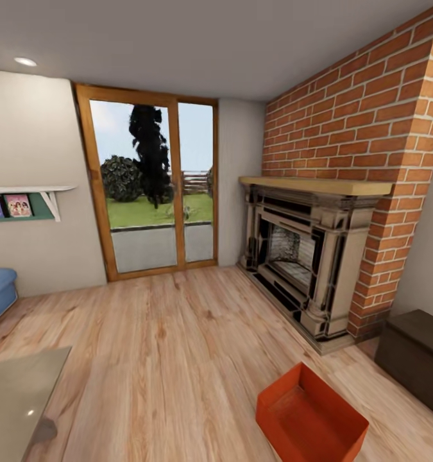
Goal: Move the two storage containers from the living room to the garage. In the garage, place one container on the floor and stack the other container on top of it (either order is fine).
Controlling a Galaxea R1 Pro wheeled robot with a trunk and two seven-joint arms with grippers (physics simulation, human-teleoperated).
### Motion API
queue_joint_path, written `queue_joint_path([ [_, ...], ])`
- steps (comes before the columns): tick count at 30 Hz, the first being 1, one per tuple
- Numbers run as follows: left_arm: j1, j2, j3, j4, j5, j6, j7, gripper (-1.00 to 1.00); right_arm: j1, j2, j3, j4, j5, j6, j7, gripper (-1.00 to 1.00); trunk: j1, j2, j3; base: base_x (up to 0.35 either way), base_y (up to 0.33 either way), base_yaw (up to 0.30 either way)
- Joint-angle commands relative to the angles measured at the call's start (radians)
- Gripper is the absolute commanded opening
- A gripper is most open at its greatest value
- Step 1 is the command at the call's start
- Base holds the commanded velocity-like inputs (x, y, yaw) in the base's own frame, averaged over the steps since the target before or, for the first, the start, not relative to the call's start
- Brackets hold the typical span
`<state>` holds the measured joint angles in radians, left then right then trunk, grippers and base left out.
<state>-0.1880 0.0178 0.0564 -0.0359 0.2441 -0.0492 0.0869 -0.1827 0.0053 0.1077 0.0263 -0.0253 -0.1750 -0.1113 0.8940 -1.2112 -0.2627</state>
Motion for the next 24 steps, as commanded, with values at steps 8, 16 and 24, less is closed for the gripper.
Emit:
queue_joint_path([
  [8,-0.001,-0.001,0.005,0.001,0.001,-0.004,0.000,1.00,-0.001,0.005,0.010,0.003,-0.002,-0.004,-0.005,1.00,0.001,-0.001,-0.001,0.329,0.114,-0.069],
  [16,-0.001,0.000,0.006,0.001,0.001,-0.005,0.000,1.00,-0.001,0.005,0.010,0.003,-0.002,-0.004,-0.005,1.00,0.001,-0.001,-0.001,0.329,0.116,-0.236],
  [24,-0.001,0.000,0.006,0.001,0.001,-0.005,0.000,1.00,-0.001,0.003,0.008,0.003,-0.004,-0.002,-0.004,1.00,0.001,-0.001,-0.001,0.327,0.142,-0.253],
])
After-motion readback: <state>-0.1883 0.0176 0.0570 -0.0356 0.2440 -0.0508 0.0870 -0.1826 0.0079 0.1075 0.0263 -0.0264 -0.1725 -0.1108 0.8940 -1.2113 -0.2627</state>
